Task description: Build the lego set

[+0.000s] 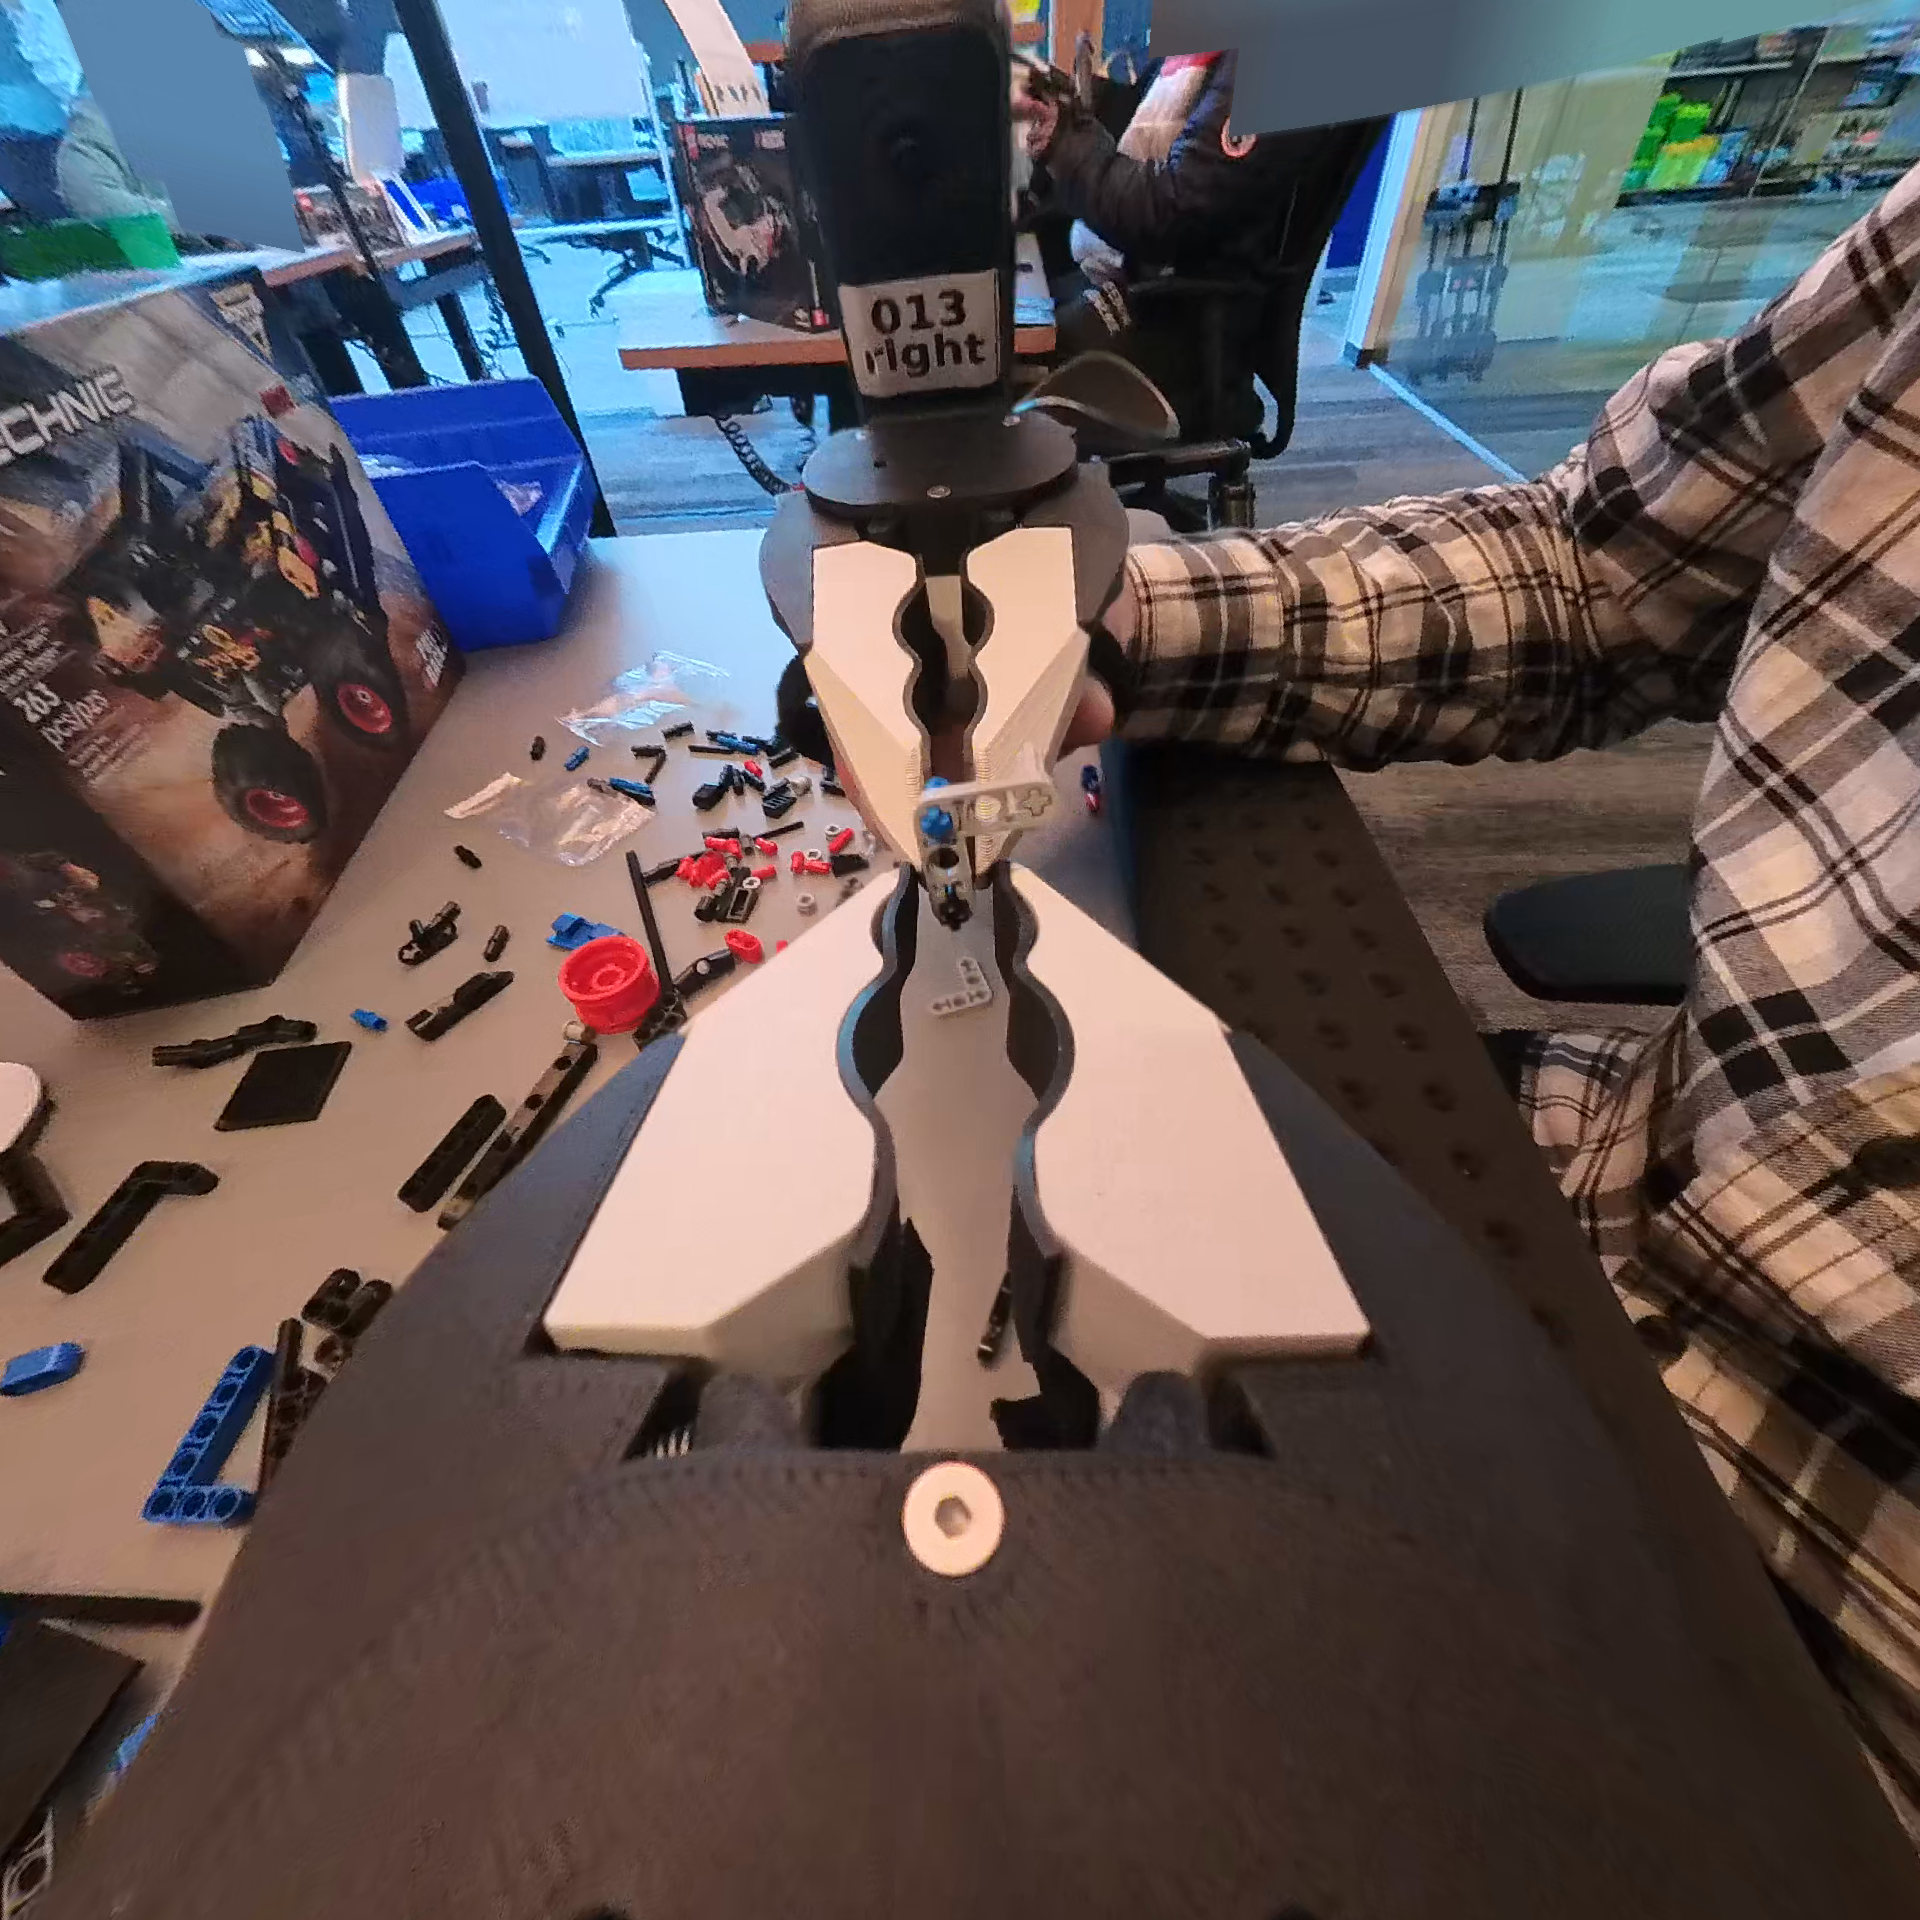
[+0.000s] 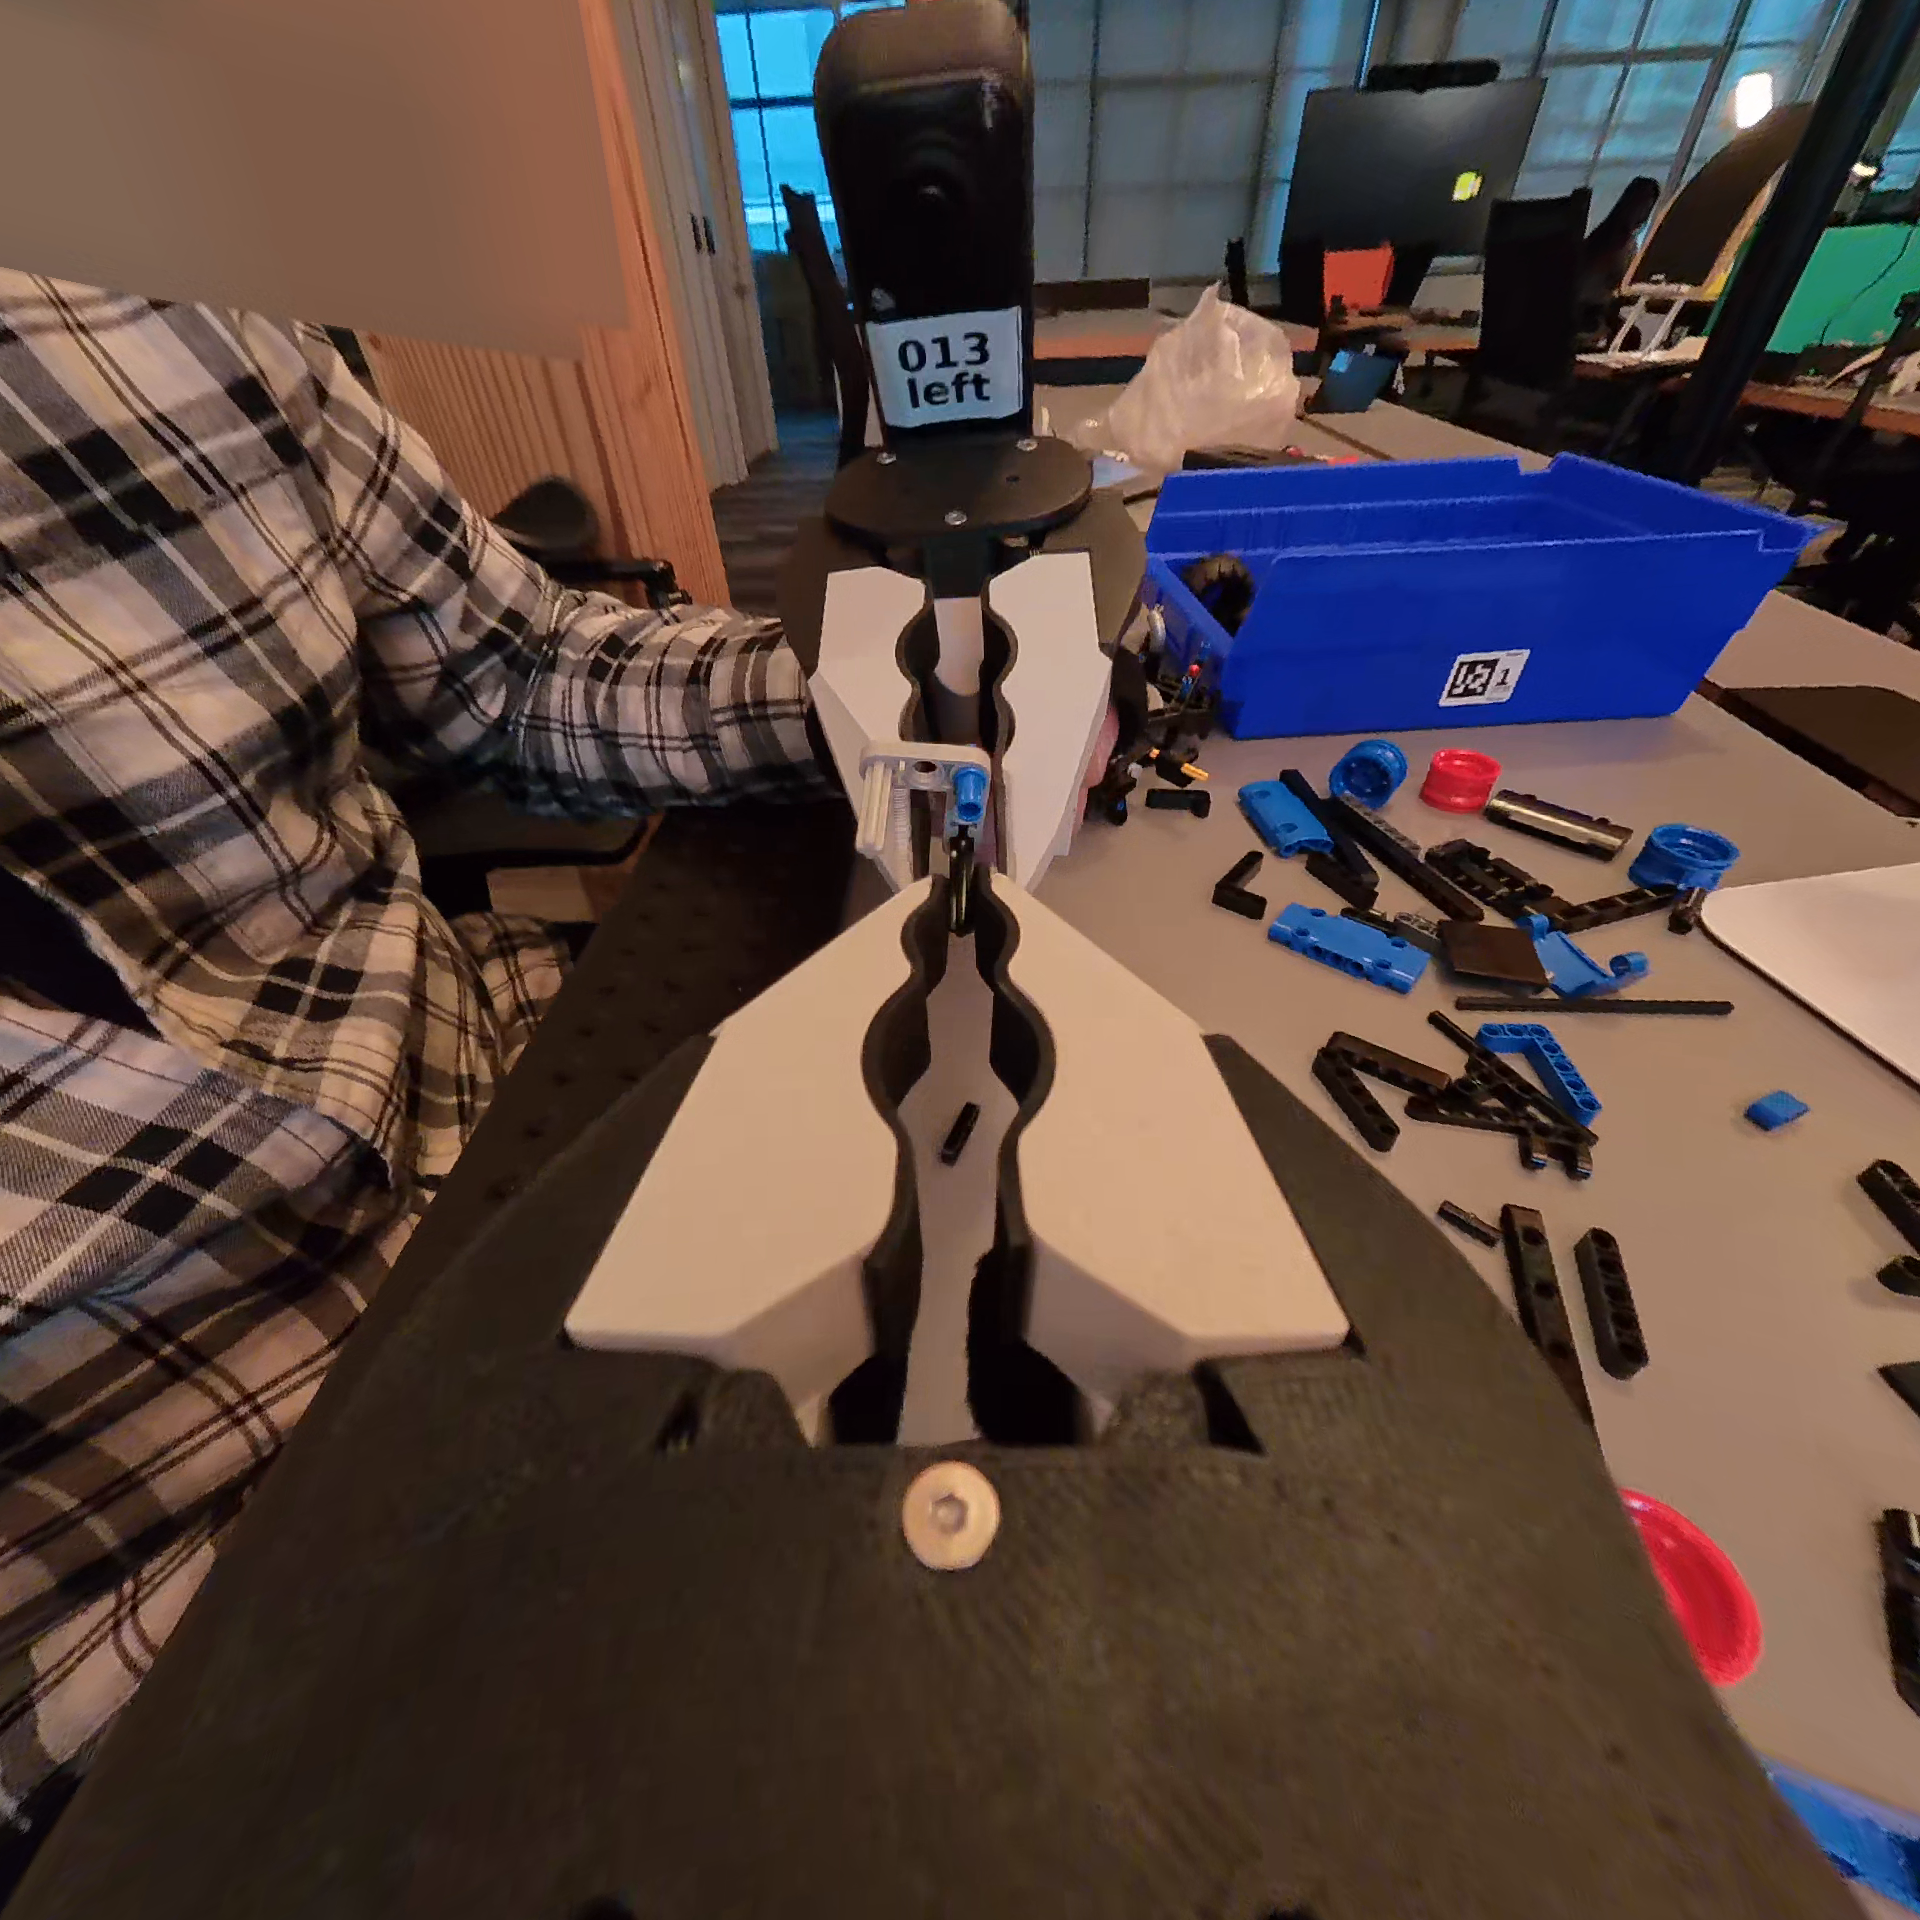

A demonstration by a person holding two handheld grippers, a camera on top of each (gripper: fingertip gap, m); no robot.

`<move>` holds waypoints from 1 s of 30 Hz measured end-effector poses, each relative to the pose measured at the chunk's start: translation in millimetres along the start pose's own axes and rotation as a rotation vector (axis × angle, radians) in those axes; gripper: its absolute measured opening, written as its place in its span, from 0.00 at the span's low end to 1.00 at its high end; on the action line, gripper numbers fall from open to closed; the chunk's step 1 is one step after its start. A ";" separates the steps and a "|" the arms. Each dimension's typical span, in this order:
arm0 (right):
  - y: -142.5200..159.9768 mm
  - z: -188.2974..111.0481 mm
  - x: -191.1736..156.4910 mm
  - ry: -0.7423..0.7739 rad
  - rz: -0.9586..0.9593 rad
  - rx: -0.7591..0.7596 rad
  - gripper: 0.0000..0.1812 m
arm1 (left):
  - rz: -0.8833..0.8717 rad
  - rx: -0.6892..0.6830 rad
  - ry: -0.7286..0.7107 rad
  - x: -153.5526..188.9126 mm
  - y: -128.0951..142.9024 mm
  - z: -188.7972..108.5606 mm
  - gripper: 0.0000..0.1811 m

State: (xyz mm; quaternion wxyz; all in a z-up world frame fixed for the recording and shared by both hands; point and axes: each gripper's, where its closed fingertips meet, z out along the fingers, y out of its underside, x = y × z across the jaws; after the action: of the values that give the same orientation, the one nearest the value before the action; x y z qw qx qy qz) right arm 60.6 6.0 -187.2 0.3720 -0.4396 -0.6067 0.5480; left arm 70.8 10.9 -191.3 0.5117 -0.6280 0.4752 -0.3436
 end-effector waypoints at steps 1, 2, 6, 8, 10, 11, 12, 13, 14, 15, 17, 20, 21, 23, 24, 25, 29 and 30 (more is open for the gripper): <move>-1.7 -0.5 0.9 0.003 0.004 0.012 0.02 | 0.004 0.008 -0.009 -1.0 -1.7 -0.1 0.07; -3.1 -1.0 2.9 0.011 0.008 0.023 0.02 | 0.012 0.011 -0.026 -2.9 -2.8 -0.3 0.07; -4.5 -2.3 9.7 0.048 0.005 0.035 0.02 | 0.041 0.001 -0.083 -9.6 -3.5 -0.3 0.06; -4.0 -2.9 12.0 0.061 0.004 0.035 0.02 | 0.059 -0.009 -0.110 -11.7 -3.2 0.4 0.06; -3.1 -3.7 13.1 0.067 0.002 0.029 0.02 | 0.070 -0.017 -0.120 -12.5 -2.5 1.0 0.06; -2.9 -4.3 13.7 0.068 0.007 0.027 0.02 | 0.069 -0.017 -0.121 -12.7 -2.4 1.0 0.05; -2.3 -5.2 14.4 0.071 0.009 0.023 0.03 | 0.067 -0.015 -0.120 -12.6 -2.5 0.6 0.03; -1.1 -5.8 13.9 0.066 0.008 0.013 0.03 | 0.062 -0.005 -0.113 -12.0 -3.5 0.3 0.03; -0.3 -6.0 12.9 0.059 0.010 0.007 0.02 | 0.050 0.012 -0.101 -10.6 -5.9 -0.6 0.03; -0.1 -5.6 12.9 0.063 0.008 0.005 0.02 | 0.048 0.007 -0.102 -10.8 -5.9 -0.6 0.03; 1.2 -5.1 14.9 0.079 0.002 -0.004 0.02 | 0.067 -0.005 -0.122 -13.0 -4.5 -0.7 0.03; 1.8 -7.0 18.2 0.096 0.004 -0.010 0.02 | 0.066 0.004 -0.140 -16.3 -5.9 -2.7 0.03; 4.0 -8.4 20.7 0.111 0.002 -0.025 0.03 | 0.074 0.009 -0.155 -18.6 -7.0 -4.5 0.03; 6.3 -14.4 28.5 0.154 0.015 -0.043 0.07 | 0.108 -0.006 -0.207 -25.1 -6.5 -8.1 0.03; 3.3 -18.9 31.6 0.175 0.023 -0.035 0.07 | 0.133 -0.024 -0.244 -29.2 -5.0 -9.4 0.03; -1.5 -23.1 32.9 0.190 0.021 -0.020 0.08 | 0.156 -0.041 -0.283 -33.3 -3.8 -10.3 0.03; -10.9 -23.5 31.9 0.215 0.026 -0.004 0.16 | 0.265 -0.138 -0.432 -48.9 3.9 -11.9 0.03; -12.1 -20.8 31.1 0.219 0.024 -0.007 0.18 | 0.287 -0.154 -0.451 -50.6 5.0 -11.6 0.02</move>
State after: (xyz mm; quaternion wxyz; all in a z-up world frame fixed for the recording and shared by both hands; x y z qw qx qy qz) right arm 68.1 42.2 -173.5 0.4279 -0.5054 -0.5591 0.4989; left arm 43.1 55.1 -190.6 0.5988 -0.6519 0.4579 -0.0820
